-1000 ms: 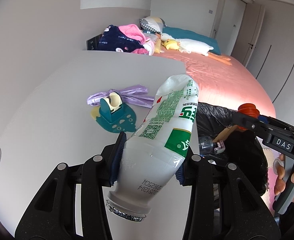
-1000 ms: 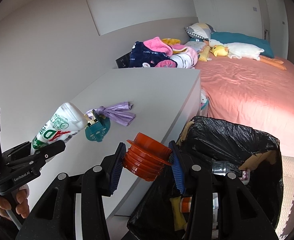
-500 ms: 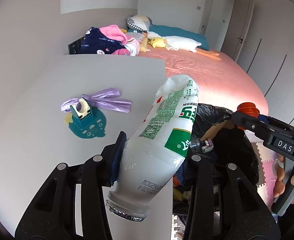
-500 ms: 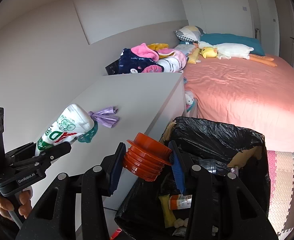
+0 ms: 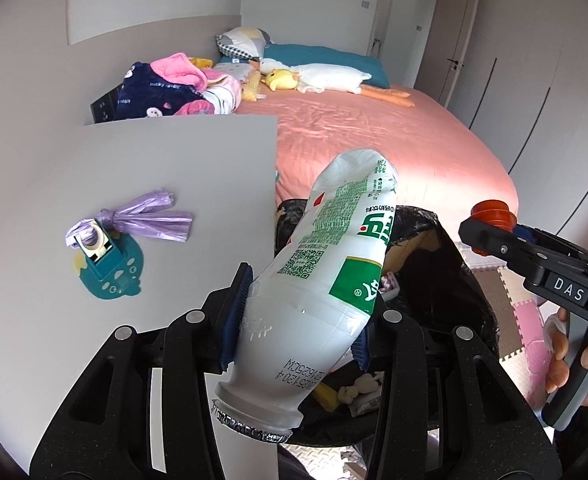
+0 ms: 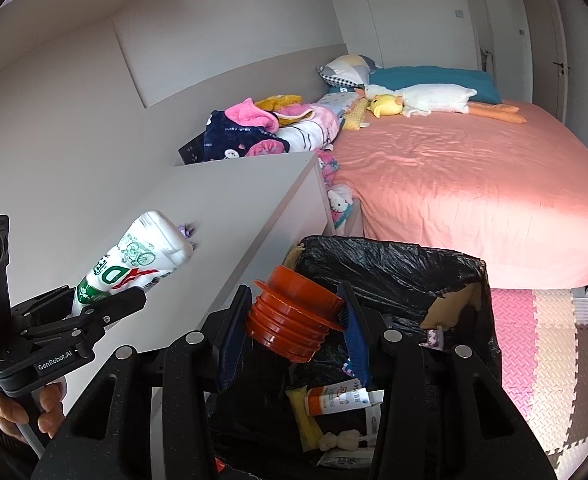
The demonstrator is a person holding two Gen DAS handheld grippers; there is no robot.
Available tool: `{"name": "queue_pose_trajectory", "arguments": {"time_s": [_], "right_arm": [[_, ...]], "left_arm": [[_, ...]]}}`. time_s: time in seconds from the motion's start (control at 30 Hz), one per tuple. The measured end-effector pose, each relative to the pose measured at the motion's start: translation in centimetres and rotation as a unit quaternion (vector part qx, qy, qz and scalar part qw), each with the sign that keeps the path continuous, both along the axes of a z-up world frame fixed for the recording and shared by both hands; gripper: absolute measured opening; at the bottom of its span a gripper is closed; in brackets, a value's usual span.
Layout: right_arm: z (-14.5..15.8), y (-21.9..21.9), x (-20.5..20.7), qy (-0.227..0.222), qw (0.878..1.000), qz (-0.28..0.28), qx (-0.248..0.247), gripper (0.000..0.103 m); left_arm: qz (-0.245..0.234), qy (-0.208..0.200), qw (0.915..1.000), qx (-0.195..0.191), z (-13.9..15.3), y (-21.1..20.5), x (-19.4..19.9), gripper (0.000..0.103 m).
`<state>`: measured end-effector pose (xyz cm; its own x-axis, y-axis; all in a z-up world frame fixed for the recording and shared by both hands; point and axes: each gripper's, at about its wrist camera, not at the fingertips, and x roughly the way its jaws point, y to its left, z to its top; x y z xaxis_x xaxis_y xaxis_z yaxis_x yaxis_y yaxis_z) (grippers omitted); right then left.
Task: Collect trash
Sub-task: 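Carry the milk bottle and orange stopper over the bin, then open both grippers to drop the bottle and stopper into the bin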
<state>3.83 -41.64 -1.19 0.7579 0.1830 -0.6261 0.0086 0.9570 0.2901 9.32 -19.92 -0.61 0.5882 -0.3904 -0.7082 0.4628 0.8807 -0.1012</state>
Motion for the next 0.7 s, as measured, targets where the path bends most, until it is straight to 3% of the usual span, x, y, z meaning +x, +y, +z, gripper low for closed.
{"name": "queue_pose_trajectory", "arguments": {"time_s": [0.7], "right_arm": [[-0.8, -6.8, -1.7, 0.007, 0.997, -0.072, 0.019, 0.046]], "left_arm": [[-0.08, 0.03, 0.9964, 0.002, -1.2, -6.7, 0.2, 0.044]]}}
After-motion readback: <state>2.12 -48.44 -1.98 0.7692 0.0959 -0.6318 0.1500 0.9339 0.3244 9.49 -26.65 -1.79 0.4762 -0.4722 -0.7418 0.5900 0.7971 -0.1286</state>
